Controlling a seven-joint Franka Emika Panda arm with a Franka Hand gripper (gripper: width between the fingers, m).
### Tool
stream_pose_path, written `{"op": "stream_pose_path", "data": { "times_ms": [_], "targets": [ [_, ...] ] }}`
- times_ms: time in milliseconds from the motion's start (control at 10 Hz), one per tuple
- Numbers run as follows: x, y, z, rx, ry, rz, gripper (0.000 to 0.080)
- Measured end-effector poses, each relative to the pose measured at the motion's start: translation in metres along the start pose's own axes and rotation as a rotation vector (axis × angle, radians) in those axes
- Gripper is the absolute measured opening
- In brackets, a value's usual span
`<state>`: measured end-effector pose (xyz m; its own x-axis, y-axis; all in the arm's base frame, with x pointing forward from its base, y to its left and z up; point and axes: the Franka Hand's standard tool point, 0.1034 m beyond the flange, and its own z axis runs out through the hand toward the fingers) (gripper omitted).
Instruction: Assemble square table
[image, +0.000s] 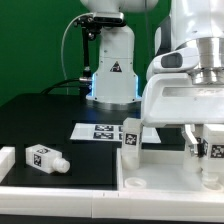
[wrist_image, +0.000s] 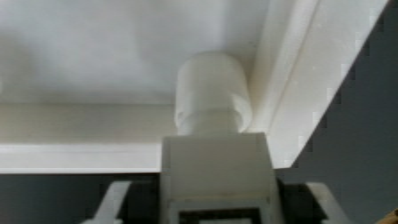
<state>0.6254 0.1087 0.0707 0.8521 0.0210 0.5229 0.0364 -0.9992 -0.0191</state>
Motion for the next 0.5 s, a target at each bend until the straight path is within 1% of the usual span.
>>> {"op": "stream_pose_path", "data": {
  "times_ms": [300, 500],
  "targets": [
    [0.0021, -0.0002, 0.0017, -0.002, 0.03, -0.006, 0.0282],
    [0.0035, -0.0045, 0.0043, 0.0, 0.05, -0.013, 0.0282]
  ]
}}
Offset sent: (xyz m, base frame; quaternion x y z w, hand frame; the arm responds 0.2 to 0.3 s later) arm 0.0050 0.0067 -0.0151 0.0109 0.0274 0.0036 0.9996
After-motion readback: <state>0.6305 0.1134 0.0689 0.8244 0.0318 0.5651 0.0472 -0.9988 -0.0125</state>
